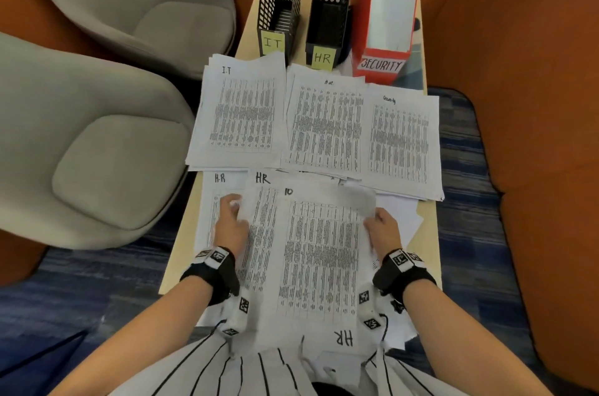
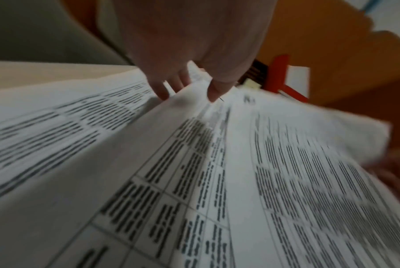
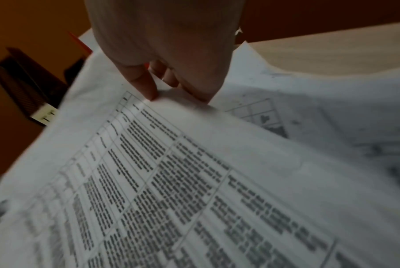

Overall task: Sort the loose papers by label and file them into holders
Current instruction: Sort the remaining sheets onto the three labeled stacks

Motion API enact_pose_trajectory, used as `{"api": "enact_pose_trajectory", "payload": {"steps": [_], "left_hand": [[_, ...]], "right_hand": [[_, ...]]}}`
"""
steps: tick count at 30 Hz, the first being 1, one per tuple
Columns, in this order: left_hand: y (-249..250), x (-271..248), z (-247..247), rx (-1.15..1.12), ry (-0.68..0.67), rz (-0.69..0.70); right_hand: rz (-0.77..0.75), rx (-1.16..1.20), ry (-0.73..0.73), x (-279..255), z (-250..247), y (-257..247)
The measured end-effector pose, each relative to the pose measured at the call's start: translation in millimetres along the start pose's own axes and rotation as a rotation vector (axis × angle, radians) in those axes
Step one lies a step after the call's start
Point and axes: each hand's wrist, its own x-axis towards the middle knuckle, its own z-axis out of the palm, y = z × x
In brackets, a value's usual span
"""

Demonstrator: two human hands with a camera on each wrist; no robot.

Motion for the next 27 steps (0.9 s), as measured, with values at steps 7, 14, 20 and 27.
{"api": "enact_pose_trajectory", "payload": {"steps": [7, 14, 20, 27], "left_hand": [[23.5, 1.3, 22.7, 0.158, -0.104, 0.134], [58.6, 1.1, 23.7, -0.182, -0.277, -0.162], [63.2, -0.7, 39.8, -0.047, -0.611, -0.144], [58.7, -8.9, 51.7, 0.058, -0.628, 0.036]], "right_hand": [[-0.110, 0.022, -0.039, -3.9, 27.4, -41.2], [-0.447, -0.408, 0.016, -12.9, 50.2, -54.3], [-0.153, -0.294, -0.442, -34.5, 84.0, -69.1], [-0.245, -0.415, -0.437, -30.5, 89.0, -72.6]]}}
